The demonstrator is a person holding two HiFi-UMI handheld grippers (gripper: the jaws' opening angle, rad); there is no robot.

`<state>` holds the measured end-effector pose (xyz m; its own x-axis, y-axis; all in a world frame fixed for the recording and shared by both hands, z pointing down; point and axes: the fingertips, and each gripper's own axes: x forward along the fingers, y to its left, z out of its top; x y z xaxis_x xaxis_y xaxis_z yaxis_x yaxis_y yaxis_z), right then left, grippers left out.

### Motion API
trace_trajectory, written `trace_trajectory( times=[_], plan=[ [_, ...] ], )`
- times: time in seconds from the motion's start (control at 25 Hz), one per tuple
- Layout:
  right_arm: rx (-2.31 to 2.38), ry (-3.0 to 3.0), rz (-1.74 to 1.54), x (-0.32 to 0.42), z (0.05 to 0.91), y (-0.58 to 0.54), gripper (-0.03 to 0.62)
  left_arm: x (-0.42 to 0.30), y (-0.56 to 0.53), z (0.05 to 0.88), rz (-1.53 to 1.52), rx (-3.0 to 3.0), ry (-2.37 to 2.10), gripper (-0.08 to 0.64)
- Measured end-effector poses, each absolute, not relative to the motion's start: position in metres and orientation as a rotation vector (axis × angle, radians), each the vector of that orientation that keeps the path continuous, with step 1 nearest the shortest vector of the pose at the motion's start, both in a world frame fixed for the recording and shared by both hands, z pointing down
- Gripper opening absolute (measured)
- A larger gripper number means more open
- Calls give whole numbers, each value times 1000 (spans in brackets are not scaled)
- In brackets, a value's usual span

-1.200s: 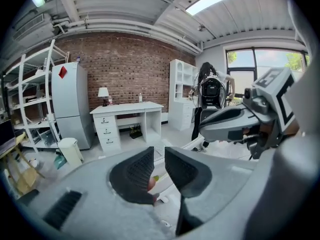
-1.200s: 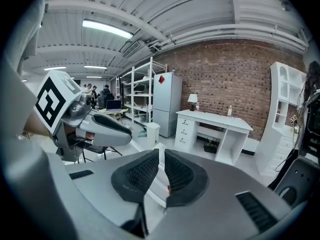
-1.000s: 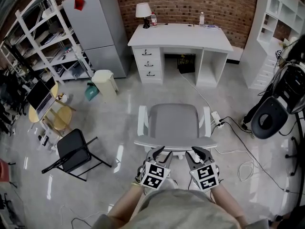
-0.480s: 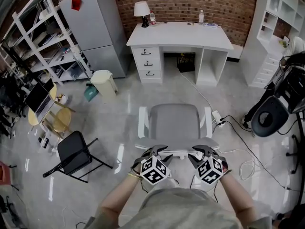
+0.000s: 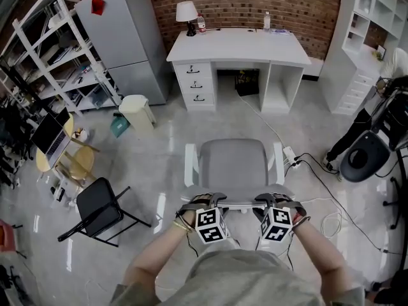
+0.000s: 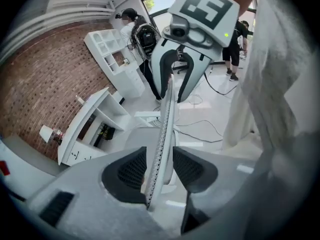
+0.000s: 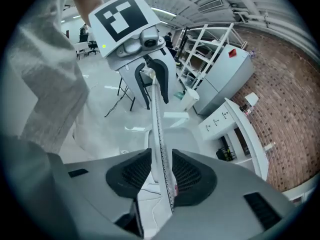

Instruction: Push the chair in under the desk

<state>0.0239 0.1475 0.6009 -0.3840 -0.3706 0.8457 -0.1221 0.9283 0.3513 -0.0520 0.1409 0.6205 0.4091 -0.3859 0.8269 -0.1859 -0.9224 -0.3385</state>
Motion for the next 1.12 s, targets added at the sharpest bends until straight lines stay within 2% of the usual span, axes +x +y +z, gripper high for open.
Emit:
trace_trajectory(
  times=[0.48, 1.12],
  plan=[
    [280, -1874, -322, 16, 634, 133, 107, -60, 131, 655, -1693, -2313, 314, 163],
    [245, -1845, -346, 7, 659, 127, 72, -64, 122, 684, -1776, -2259, 244, 74]
  ],
)
